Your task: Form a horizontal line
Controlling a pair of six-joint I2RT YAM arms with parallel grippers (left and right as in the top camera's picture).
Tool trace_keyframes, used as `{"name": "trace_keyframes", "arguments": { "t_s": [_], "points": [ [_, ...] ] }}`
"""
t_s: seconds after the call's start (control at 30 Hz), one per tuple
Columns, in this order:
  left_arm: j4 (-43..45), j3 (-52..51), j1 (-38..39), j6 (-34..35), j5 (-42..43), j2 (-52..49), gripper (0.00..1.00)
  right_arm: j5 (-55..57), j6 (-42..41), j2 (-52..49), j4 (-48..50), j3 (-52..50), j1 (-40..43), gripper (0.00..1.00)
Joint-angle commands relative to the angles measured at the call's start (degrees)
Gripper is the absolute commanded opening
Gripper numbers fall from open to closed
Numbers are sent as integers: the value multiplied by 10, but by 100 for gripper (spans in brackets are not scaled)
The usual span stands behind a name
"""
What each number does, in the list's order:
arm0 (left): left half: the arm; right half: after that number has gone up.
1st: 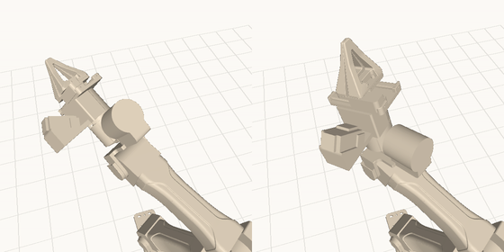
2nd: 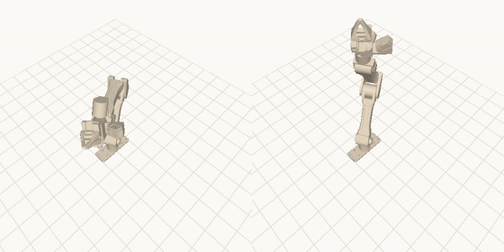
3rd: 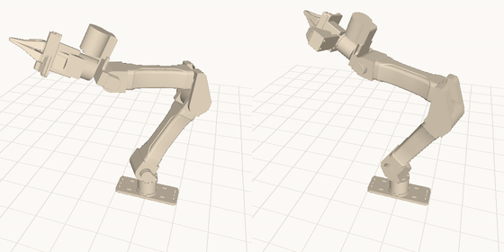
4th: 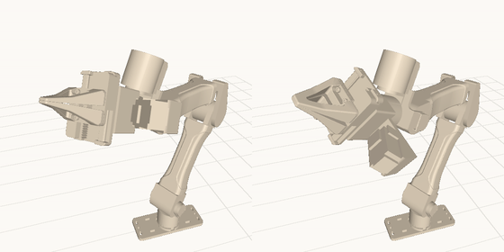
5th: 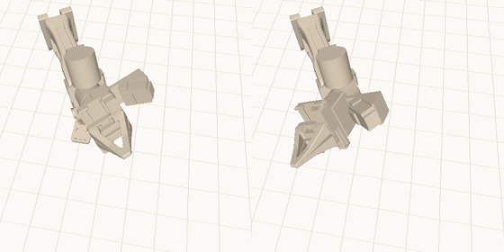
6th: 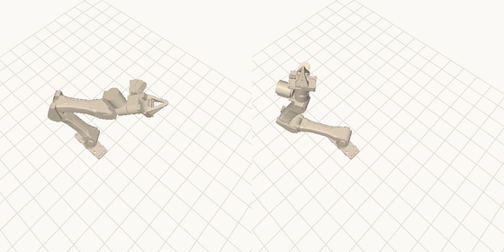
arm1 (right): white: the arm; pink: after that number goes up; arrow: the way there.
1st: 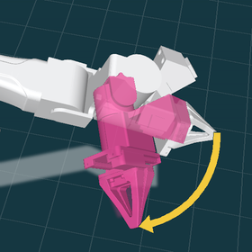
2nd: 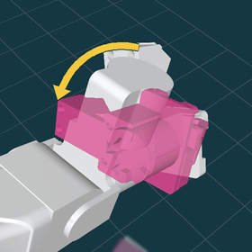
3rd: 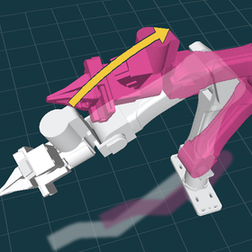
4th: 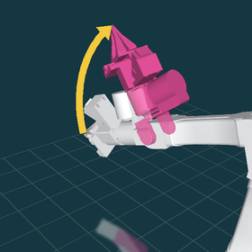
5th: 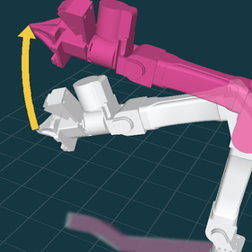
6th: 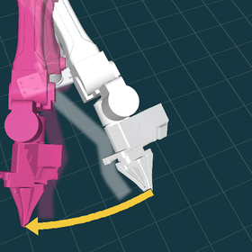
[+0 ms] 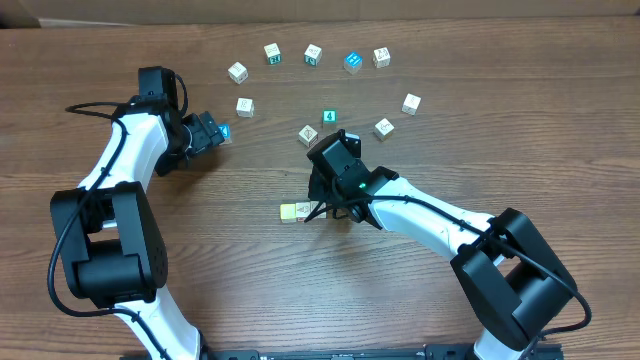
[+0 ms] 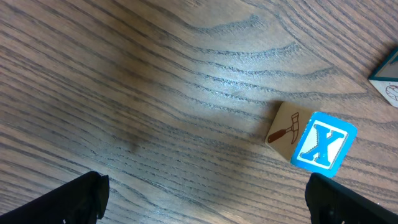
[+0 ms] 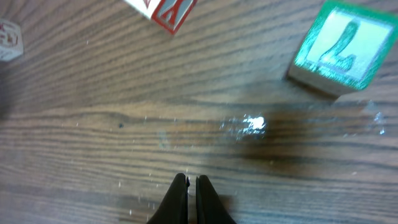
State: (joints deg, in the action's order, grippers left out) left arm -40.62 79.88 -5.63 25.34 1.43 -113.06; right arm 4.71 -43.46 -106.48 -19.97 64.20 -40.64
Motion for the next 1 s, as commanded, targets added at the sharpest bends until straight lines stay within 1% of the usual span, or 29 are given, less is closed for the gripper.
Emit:
{"name": "trace_keyframes", "arguments": {
  "t_s": [0.0, 0.67, 0.97],
  "points": [
    [2, 9, 4, 0, -4, -6, 100, -28, 5, -3, -3, -1, -2, 4],
    [2, 9, 4, 0, -4, -6, 99, -74, 5, -3, -23, -1, -2, 4],
    [2, 9, 4, 0, -4, -6, 100, -74, 5, -3, -24, -1, -9, 4]
  ]
}}
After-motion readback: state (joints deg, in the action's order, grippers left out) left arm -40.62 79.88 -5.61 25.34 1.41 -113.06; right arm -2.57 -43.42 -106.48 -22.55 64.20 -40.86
